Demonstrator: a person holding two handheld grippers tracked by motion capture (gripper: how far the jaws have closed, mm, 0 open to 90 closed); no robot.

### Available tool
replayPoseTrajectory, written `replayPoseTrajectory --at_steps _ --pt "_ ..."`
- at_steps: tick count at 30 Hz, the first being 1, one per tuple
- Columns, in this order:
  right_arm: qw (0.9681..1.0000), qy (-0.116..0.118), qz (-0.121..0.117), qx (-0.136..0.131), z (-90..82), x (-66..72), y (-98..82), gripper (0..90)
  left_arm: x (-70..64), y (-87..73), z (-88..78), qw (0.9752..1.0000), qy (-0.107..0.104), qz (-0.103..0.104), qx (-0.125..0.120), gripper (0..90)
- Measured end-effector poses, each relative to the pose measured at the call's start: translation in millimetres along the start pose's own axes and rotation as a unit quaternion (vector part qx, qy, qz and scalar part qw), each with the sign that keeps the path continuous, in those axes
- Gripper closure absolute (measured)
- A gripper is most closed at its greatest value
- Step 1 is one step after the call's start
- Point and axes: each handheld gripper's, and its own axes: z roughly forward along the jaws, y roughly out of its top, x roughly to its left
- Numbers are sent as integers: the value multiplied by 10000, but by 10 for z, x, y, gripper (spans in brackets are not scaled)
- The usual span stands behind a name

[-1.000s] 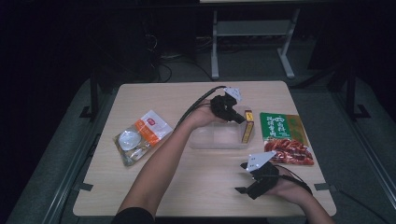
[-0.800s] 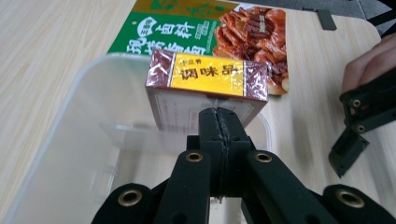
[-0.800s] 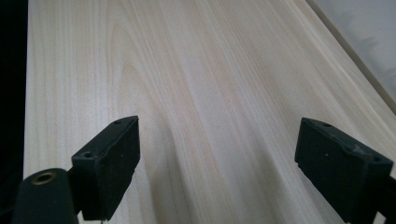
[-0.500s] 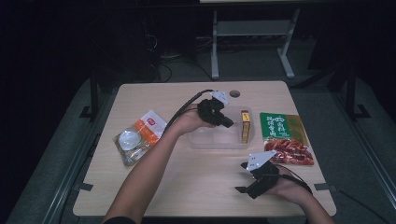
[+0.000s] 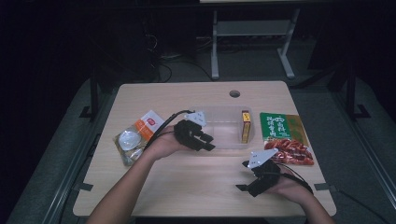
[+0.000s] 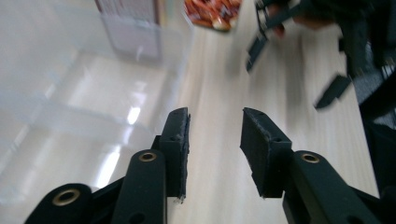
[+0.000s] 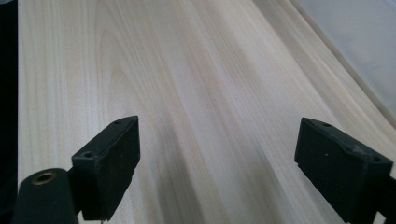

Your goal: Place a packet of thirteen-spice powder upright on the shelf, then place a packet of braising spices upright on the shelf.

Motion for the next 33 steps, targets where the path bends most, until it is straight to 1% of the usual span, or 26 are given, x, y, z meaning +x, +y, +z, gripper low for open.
replayPoseTrajectory --at_steps 1,4,5,7,9,10,12,14,15,16,20,24,25,27,28,30,31,32,33 --pt "10000 -8 38 -1 -3 -2 1 139 -34 -47 -14 10000 -15 -40 -5 599" --pt "10000 12 93 -23 -2 -16 2 141 -112 -204 -57 10000 2 -46 -62 553" --pt "9998 36 199 -36 -5 -7 5 142 -132 -245 -65 9999 3 -71 -96 532" --pt "9998 3 201 -37 -8 -10 4 142 -178 -360 -86 9998 5 -107 -159 503" --pt "9996 -57 281 -53 -26 -9 1 142 -225 -485 -94 9997 26 -177 -189 483" --pt "9994 -79 343 -52 -39 -5 1 142 -255 -563 -92 9996 55 -207 -175 476" --pt "9991 -135 384 -94 -68 -8 -4 142 -301 -667 -89 9996 131 -233 -84 445" --pt "9989 -192 418 -100 -95 -17 -14 142 -346 -761 -90 9995 246 -191 67 418" --pt "9988 -223 435 -95 -104 -24 -22 142 -370 -799 -97 9993 296 -209 116 401" --pt "9987 -259 437 -67 -112 -35 -30 145 -397 -845 -119 9989 392 -216 124 387" --pt "9980 -398 489 29 -154 -79 -72 150 -434 -999 -199 9982 478 -354 26 352" --pt "9959 -631 653 -46 -248 -143 -113 203 -454 -1143 -265 9969 576 -537 -52 309" --pt "9949 -693 733 -74 -279 -162 -122 230 -462 -1182 -281 9965 603 -576 -50 295" --pt "9922 -936 820 -82 -344 -225 -149 272 -478 -1259 -304 9957 666 -634 -78 279" --pt "9905 -1051 880 -90 -380 -267 -168 316 -480 -1295 -317 9954 693 -663 -83 271" --pt "9860 -1284 1054 -135 -451 -366 -210 406 -486 -1359 -347 9951 731 -664 -63 249" --pt "9834 -1408 1132 -175 -484 -420 -230 477 -495 -1386 -356 9946 756 -701 -99 232" --pt "9807 -1493 1245 -214 -516 -466 -248 517 -505 -1410 -369 9943 761 -736 -90 220" --pt "9780 -1604 1310 -235 -541 -516 -260 572 -512 -1432 -386 9944 785 -708 -83 206"
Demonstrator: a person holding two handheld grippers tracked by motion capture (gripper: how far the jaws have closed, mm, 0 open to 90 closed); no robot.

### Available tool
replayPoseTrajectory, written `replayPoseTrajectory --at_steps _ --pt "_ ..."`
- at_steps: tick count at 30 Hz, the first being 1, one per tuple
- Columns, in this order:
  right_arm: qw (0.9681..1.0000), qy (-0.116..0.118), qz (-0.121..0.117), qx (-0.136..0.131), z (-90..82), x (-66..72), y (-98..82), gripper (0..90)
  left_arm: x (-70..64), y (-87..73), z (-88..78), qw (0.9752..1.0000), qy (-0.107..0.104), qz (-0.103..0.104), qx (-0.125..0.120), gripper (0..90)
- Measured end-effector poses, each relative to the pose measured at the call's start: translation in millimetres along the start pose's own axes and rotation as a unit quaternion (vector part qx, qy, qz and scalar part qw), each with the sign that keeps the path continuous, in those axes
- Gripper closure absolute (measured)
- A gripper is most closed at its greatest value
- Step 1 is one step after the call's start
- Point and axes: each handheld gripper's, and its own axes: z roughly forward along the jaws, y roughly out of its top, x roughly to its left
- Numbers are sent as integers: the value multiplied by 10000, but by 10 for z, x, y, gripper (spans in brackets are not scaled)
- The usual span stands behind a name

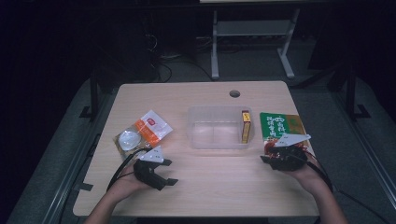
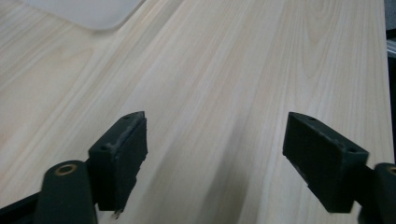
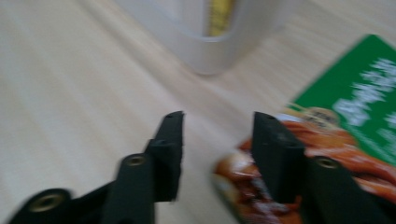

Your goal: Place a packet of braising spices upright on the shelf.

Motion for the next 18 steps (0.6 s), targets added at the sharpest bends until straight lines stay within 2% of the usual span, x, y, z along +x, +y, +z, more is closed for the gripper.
replayPoseTrajectory --at_steps 5,8,13,17,18 --pt "9991 -364 209 73 15 -238 7 763 0 -106 -53 9999 37 -99 -50 179" --pt "9977 -556 307 226 61 -364 -5 885 22 -129 -48 9998 77 -161 -31 179" --pt "9939 -878 467 476 92 -601 -85 900 36 -128 -40 9998 112 -140 -66 179" --pt "9926 -932 567 531 92 -748 -161 900 58 -128 -27 9997 111 -189 -66 179" --pt "9914 -1017 585 580 100 -786 -183 900 63 -125 -28 9997 114 -185 -69 179"
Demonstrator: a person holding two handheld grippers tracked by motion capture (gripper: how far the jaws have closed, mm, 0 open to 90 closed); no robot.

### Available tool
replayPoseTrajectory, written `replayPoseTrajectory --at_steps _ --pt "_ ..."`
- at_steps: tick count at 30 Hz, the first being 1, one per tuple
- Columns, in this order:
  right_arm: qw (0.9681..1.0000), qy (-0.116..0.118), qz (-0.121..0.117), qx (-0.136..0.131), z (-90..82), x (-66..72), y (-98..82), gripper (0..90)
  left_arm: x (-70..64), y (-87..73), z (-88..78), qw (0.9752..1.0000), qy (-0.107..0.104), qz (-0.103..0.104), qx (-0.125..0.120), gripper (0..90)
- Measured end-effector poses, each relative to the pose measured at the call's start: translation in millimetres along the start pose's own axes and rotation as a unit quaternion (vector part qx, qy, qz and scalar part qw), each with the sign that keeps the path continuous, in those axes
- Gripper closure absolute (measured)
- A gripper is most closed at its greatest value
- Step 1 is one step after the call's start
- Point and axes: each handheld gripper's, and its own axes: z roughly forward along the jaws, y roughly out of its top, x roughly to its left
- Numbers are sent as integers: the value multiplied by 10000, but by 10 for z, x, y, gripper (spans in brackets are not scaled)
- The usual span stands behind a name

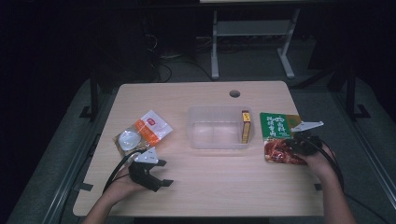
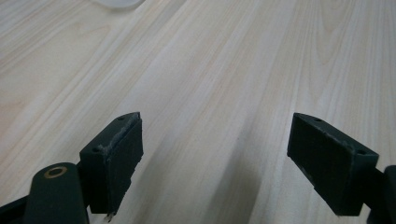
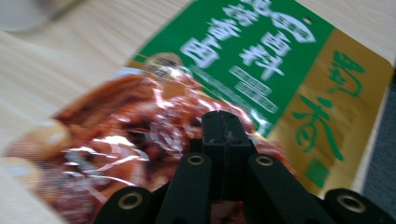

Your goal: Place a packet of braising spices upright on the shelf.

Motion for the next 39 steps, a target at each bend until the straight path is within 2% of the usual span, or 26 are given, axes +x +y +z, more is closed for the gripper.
replayPoseTrajectory --at_steps 4,7,10,15,17,18,23,24,25,28,31,32,33,35,39 --pt "9999 8 107 4 36 -79 -40 900 3 -3 6 10000 -1 4 2 179" --pt "9999 55 81 90 57 -74 -45 900 1 -15 17 10000 -14 19 73 179" --pt "9994 84 -89 313 88 -69 -10 900 11 -18 23 9999 -29 -36 111 179" --pt "9984 82 -317 462 86 -5 23 900 21 -19 34 9999 -52 -43 105 179" --pt "9976 293 -313 549 69 30 35 900 15 -21 56 9999 -72 -98 82 179" --pt "9973 362 -319 548 63 43 33 900 19 -19 58 9999 -69 -45 140 179" --pt "9950 528 -603 592 17 179 17 900 -17 -14 73 9998 -135 -37 156 179" --pt "9942 661 -599 604 2 218 10 900 -18 -14 73 9998 -142 -33 159 179" --pt "9938 694 -623 605 -4 245 6 900 -19 -13 75 9998 -147 -26 161 179" --pt "9930 662 -770 600 -14 313 9 900 -24 -14 82 9998 -153 -44 153 179" --pt "9925 665 -869 552 -24 312 15 900 -31 -6 83 9997 -163 -4 174 179" --pt "9932 616 -846 506 -29 291 19 900 -35 -3 82 9997 -170 -4 158 179" --pt "9941 443 -850 500 -34 263 24 900 -41 -1 83 9998 -175 -23 133 179" --pt "9964 220 -682 457 -47 154 29 900 -45 1 83 9997 -192 -15 135 179" --pt "9980 -83 -421 466 -59 -21 -28 900 -40 1 78 9997 -200 -17 151 179"
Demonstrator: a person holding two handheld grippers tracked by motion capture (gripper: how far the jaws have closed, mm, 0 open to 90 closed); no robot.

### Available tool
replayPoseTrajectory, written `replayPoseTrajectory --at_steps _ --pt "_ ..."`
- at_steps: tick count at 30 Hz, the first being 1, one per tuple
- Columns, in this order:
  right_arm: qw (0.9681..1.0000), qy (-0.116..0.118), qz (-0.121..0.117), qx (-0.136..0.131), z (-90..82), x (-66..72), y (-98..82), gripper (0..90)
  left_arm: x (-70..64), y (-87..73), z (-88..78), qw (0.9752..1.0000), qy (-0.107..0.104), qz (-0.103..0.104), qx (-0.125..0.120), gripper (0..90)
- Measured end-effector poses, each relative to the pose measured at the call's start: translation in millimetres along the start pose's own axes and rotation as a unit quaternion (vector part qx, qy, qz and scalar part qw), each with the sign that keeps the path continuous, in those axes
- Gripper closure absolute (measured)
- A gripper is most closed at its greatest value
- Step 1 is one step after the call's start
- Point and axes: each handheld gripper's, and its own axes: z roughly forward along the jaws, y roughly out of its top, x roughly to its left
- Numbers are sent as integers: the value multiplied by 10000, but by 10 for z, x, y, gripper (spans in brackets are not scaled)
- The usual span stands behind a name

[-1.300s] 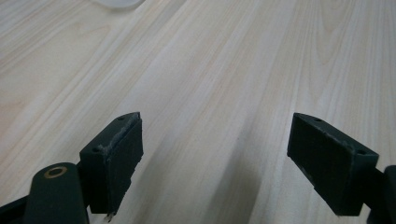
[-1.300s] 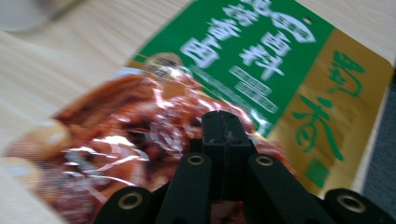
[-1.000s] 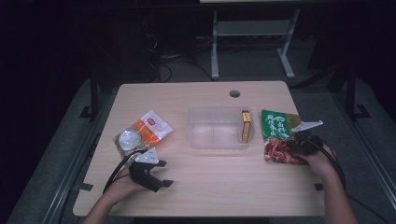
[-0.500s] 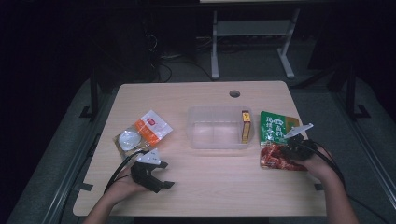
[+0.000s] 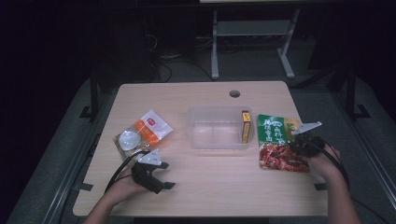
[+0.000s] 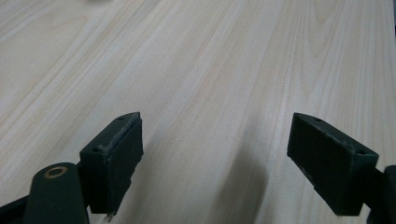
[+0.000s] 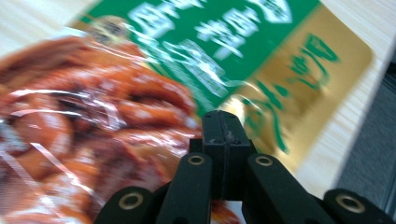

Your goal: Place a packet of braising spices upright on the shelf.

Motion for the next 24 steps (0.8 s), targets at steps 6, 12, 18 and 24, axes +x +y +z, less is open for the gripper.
replayPoseTrajectory --at_steps 6,12,18,24 --pt "9999 48 90 114 29 -52 -93 900 -6 -2 7 10000 -18 -12 -3 179" --pt "9989 400 -166 167 -17 73 -97 900 -6 -2 15 10000 -45 -35 11 179" --pt "9954 671 -627 281 -49 324 -25 900 -13 -2 15 10000 -80 5 25 179" --pt "9880 1045 -1083 342 -68 613 70 900 -11 -2 17 10000 -83 1 15 179"
